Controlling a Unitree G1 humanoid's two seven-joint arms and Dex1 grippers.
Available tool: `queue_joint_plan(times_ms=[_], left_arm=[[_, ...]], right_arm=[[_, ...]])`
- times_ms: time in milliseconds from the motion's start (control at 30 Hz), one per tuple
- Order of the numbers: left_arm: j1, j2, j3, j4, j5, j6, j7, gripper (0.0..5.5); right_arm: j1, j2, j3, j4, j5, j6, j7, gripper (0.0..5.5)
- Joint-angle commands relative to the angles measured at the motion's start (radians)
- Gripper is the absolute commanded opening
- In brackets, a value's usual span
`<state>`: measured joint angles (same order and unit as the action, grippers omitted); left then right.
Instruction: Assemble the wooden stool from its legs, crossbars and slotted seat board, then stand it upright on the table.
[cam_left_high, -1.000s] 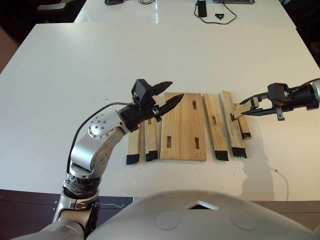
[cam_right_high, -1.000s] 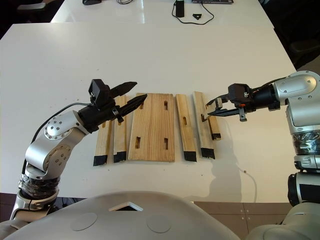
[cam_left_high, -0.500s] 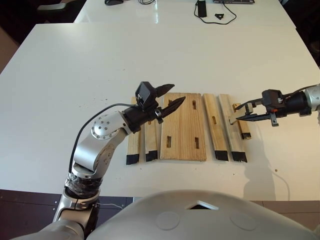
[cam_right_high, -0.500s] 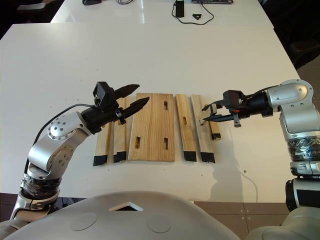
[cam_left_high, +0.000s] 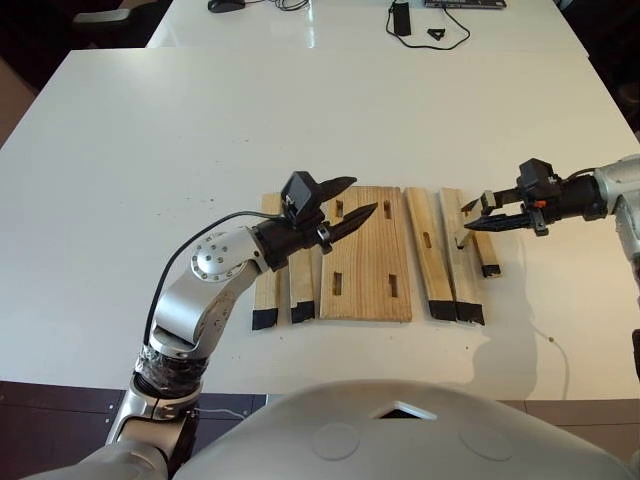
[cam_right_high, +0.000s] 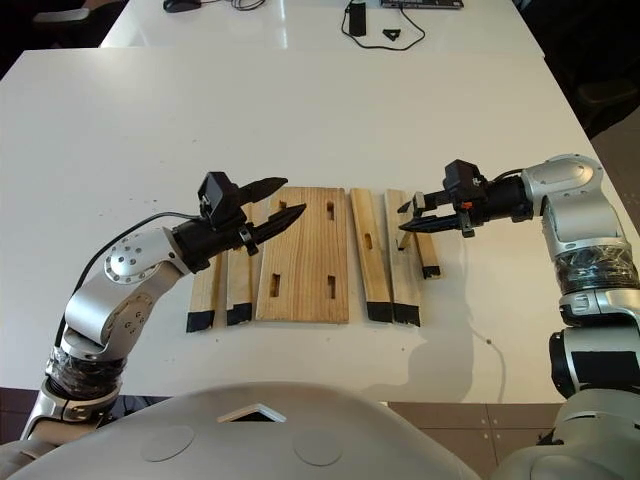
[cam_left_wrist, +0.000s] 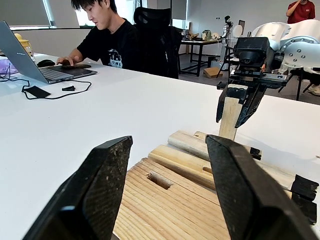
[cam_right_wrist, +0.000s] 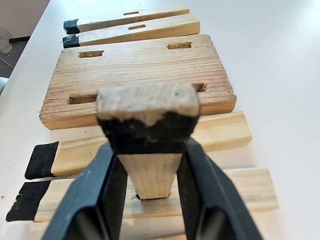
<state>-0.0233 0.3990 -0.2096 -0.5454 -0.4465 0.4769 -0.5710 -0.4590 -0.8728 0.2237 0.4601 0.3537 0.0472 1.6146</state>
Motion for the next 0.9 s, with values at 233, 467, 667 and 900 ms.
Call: queue_joint_plan(times_ms=[233, 467, 667, 900], left_arm=[[0.006, 0.024, 0.001, -0.018, 0.013, 0.015, -0.003, 2.71], [0.004, 0.030, -0.001, -0.017, 0.026, 0.007, -0.004, 2.71], [0.013, 0.040, 0.002, -0.019, 0.029, 0.004, -0.013, 2.71], [0.008, 0.054, -0.001, -0.015, 0.033, 0.001, -0.033, 2.71]], right_arm=[[0.162, -0.062, 0.110, 0.005, -0.004, -0.025, -0.001, 1.29], [0.196, -0.081, 0.150, 0.029, -0.057, -0.119, -0.001, 1.29], [0.205, -0.065, 0.145, 0.108, -0.131, -0.268, -0.033, 1.29], [0.237, -0.051, 0.163, 0.110, -0.152, -0.336, -0.062, 1.29]])
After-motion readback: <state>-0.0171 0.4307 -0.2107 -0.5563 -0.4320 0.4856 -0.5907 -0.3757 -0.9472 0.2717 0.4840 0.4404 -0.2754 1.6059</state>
